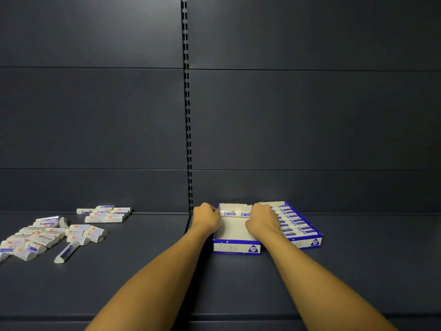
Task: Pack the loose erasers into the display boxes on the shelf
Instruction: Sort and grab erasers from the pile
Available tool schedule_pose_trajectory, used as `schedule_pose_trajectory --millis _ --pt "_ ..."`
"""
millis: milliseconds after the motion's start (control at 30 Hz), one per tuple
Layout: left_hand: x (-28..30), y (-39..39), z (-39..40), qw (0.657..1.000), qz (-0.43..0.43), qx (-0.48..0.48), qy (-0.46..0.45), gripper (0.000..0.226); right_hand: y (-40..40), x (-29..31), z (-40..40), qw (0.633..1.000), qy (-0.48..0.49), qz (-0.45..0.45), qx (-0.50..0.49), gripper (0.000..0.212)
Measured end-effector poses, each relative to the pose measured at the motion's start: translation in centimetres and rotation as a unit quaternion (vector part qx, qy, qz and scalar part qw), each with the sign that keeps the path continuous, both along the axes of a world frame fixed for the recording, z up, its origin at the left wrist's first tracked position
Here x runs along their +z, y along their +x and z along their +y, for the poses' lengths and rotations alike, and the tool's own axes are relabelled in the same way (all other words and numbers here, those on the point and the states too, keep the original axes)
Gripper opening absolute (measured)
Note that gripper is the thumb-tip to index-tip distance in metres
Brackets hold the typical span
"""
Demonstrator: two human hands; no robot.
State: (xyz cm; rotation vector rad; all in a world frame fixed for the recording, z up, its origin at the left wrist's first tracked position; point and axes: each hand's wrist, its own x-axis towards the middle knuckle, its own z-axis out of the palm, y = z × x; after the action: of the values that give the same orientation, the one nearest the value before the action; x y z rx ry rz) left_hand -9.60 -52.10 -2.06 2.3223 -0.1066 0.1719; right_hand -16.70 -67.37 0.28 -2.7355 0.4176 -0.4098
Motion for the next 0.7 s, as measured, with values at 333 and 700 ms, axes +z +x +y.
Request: schedule_pose_trajectory --millis 333,700 --pt "-0.2 -0.4 -9.6 0.999 0.015 -0.019 -0.027 0.028 -0.7 0.1 -9.3 0.999 -0.004 0.015 -0.039 0.031" --pt "0.1 0.2 -8.9 0.999 0.018 0.045 -0.015 0.023 1.4 -1.4 -9.7 0.991 0.132 -0.025 -0.006 0.026"
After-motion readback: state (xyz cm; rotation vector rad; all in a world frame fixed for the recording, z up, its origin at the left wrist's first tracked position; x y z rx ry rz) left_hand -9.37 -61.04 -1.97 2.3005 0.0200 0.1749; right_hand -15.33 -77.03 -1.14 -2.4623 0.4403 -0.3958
